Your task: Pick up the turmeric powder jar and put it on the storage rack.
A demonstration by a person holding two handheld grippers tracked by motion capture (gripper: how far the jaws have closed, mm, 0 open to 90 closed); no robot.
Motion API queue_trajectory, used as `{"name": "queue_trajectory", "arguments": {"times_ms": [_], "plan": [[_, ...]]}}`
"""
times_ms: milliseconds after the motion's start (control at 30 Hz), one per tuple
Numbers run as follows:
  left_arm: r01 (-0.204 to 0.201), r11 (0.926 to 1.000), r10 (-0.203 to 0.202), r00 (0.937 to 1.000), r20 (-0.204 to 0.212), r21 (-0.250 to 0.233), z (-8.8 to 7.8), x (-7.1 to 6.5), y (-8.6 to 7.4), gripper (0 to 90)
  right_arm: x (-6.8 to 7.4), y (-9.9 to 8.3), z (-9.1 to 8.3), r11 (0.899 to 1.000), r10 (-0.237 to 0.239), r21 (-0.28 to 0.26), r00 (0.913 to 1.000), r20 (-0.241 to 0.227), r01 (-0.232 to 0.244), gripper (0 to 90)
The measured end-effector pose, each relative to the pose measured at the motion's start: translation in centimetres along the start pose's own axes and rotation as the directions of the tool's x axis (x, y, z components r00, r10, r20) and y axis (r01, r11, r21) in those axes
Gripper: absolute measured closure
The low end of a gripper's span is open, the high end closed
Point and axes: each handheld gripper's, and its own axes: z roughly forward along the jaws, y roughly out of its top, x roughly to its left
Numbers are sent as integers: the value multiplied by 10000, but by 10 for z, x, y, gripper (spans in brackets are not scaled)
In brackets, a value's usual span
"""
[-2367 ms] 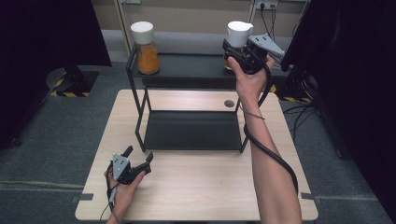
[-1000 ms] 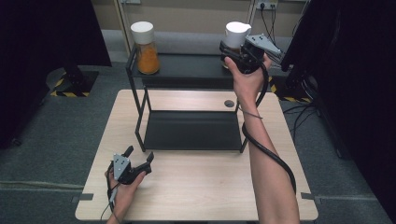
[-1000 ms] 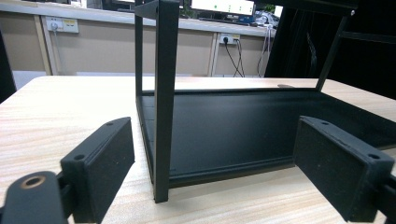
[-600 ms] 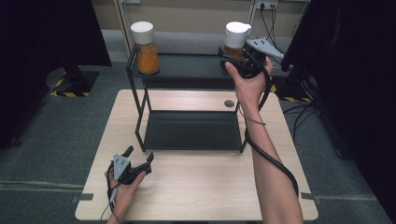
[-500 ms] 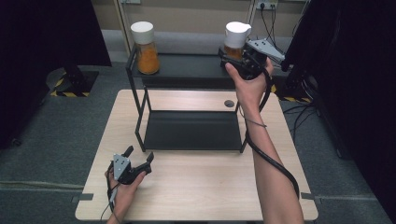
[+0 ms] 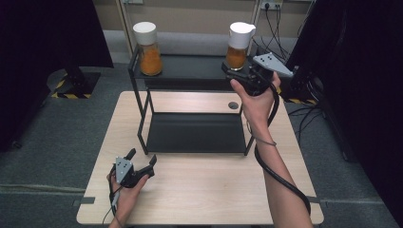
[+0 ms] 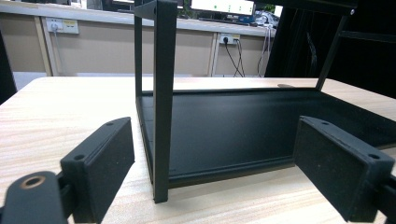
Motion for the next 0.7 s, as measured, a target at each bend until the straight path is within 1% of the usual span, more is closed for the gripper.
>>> {"name": "queue_trajectory", "arguments": {"times_ms": [67, 333, 533, 700], "plan": [[1, 10000, -1, 10000, 0, -1, 0, 0, 0, 116, 1, -2, -5, 9999, -119, 19, 9999, -71, 119, 55], [7, 10000, -7, 10000, -7, -14, 0, 0, 0, 117, 0, -12, -19, 10000, -49, -30, 9998, -200, 48, 55], [1, 10000, -1, 10000, -15, -13, 0, 0, 0, 116, 0, -22, -29, 9997, -231, -1, 9994, -274, 231, 56], [-41, 10000, 41, 10000, -17, 3, 0, -1, 0, 116, -1, -30, -38, 9996, -268, 66, 9989, -376, 270, 56]]}}
